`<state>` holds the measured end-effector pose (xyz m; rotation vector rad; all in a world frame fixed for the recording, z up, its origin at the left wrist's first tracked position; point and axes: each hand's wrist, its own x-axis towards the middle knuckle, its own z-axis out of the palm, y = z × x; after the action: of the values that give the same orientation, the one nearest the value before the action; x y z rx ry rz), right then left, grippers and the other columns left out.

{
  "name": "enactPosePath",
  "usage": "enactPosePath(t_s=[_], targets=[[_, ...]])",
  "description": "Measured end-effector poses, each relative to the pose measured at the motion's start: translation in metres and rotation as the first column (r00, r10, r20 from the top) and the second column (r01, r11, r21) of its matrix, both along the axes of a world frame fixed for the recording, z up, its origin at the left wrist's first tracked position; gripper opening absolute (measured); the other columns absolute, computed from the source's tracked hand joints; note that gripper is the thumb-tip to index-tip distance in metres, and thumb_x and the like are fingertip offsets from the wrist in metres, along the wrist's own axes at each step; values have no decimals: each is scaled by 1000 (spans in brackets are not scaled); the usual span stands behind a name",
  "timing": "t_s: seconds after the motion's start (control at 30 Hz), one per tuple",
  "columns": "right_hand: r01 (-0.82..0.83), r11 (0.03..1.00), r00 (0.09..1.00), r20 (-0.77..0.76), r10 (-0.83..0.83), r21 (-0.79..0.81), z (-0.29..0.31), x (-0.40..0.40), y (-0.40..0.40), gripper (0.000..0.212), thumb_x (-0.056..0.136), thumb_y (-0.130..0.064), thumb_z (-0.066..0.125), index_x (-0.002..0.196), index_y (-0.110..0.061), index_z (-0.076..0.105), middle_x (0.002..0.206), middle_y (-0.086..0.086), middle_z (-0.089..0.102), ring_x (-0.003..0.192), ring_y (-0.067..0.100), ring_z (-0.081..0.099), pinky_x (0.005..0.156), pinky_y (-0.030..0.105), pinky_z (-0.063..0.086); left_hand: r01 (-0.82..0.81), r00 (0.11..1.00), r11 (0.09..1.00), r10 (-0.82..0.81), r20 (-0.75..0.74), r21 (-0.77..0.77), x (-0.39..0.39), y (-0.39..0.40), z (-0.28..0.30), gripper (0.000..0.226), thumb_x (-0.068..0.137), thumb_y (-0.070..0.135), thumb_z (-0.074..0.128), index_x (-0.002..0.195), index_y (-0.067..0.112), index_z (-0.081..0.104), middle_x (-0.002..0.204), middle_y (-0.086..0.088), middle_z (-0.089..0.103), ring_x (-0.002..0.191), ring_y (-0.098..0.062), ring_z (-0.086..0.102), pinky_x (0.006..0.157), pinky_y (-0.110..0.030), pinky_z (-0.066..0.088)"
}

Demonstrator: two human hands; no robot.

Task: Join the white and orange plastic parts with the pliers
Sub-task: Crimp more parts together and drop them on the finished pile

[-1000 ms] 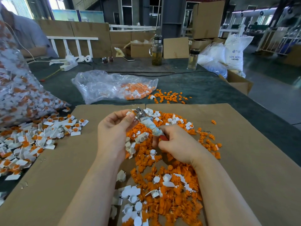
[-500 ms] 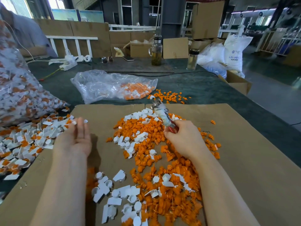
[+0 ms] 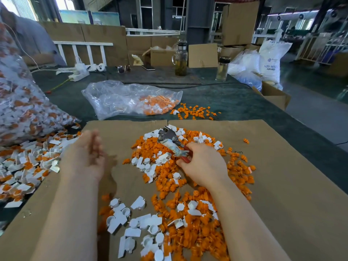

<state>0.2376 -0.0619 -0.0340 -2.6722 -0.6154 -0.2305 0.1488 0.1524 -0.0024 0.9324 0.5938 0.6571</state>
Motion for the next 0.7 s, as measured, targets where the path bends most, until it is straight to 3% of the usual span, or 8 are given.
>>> enactPosePath(t_s=[0.03, 0.1, 0.17, 0.27, 0.33, 0.47, 0.6, 0.7], targets=[[0, 1000, 1000, 7, 0, -13, 0, 0, 2, 33, 85, -55, 63, 107, -31, 60, 97, -10, 61, 87, 14, 58, 61, 27, 44, 23, 999, 999, -22, -43, 36, 3, -2, -1, 7, 98, 18, 59, 94, 21, 64, 92, 6, 67, 74, -2, 58, 68, -15, 47], [5, 999, 1000, 3, -5, -39, -1, 1, 3, 32, 83, -55, 65, 104, -31, 59, 91, -11, 58, 81, 13, 54, 57, 26, 42, 156, 975, 954, -107, -193, 257, 11, -15, -5, 5, 91, 21, 68, 93, 25, 69, 92, 7, 71, 80, -6, 61, 71, -24, 48], [21, 998, 1000, 1, -21, -54, -2, 2, 3, 25, 84, -49, 65, 101, -31, 59, 84, -12, 55, 75, 12, 53, 52, 25, 39, 326, 925, 808, -165, -343, 491, 16, -34, -10, 9, 89, 21, 71, 89, 29, 72, 89, 10, 70, 79, -2, 62, 67, -19, 44], [27, 997, 999, 22, -26, -72, -3, 3, 1, 17, 85, -42, 65, 96, -31, 61, 79, -12, 55, 72, 12, 54, 49, 23, 38, 480, 854, 574, -134, -502, 663, 23, -51, -16, 11, 90, 18, 70, 92, 29, 70, 89, 9, 70, 62, -4, 65, 54, -13, 47], [26, 997, 1000, 12, -26, -74, -3, 4, 0, 17, 83, -45, 65, 91, -32, 59, 78, -13, 56, 73, 12, 57, 51, 24, 42, 501, 832, 509, -61, -551, 700, 25, -54, -14, 8, 91, 20, 70, 95, 27, 70, 87, 8, 70, 59, -8, 65, 53, -18, 49], [30, 995, 1000, -3, -31, -93, -3, 5, -2, 26, 81, -55, 65, 88, -30, 58, 77, -13, 54, 72, 12, 54, 51, 25, 39, 538, 803, 479, -42, -594, 693, 25, -57, -17, 7, 87, 26, 75, 92, 23, 70, 71, 10, 68, 51, 1, 62, 41, -9, 40], [51, 996, 999, 4, -50, -76, -4, 4, -1, 21, 82, -48, 61, 83, -28, 59, 72, -11, 55, 66, 8, 55, 50, 24, 45, 619, 746, 369, -1, -666, 693, 25, -64, -15, 14, 86, 35, 74, 98, 35, 67, 75, 10, 69, 52, -8, 66, 48, -19, 50], [67, 996, 998, 0, -67, -52, -2, 3, -2, 17, 82, -44, 61, 82, -27, 60, 71, -10, 56, 64, 8, 54, 47, 22, 41, 614, 755, 323, 27, -655, 720, 27, -68, -17, 13, 84, 34, 76, 97, 35, 73, 90, 13, 68, 71, -13, 64, 72, -34, 60]])
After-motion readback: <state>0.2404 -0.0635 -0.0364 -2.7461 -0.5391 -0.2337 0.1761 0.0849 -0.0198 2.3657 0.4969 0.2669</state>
